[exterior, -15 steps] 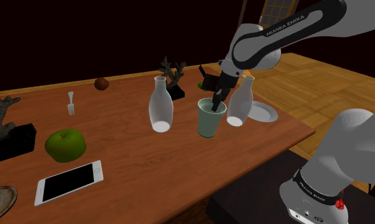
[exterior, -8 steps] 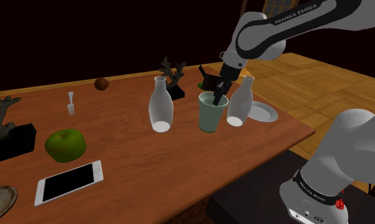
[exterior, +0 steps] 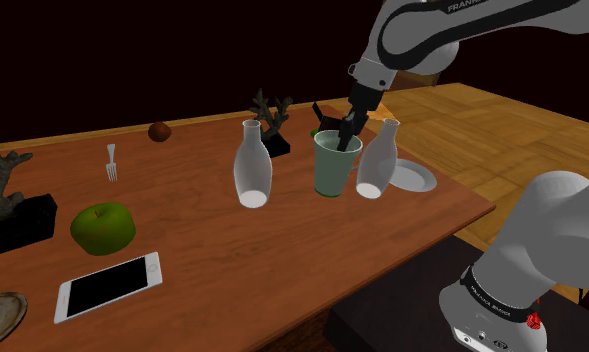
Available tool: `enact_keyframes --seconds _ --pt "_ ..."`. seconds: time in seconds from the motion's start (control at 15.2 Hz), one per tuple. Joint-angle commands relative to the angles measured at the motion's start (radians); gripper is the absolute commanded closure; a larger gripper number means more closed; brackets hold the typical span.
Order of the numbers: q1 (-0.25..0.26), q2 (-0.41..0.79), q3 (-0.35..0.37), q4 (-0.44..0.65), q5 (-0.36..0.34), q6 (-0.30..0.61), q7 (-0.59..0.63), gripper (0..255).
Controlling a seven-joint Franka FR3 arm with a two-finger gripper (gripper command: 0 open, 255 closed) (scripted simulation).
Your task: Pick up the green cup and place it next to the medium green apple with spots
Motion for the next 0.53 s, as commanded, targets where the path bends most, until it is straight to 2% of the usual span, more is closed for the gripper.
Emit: enact_keyframes --seconds 0.0,0.46 --pt "-0.001 -0.011 0.002 0.021 -0.004 -0.03 0.007 255" --pt "-0.004 -0.035 0.006 0.095 -0.014 -0.127 0.029 255"
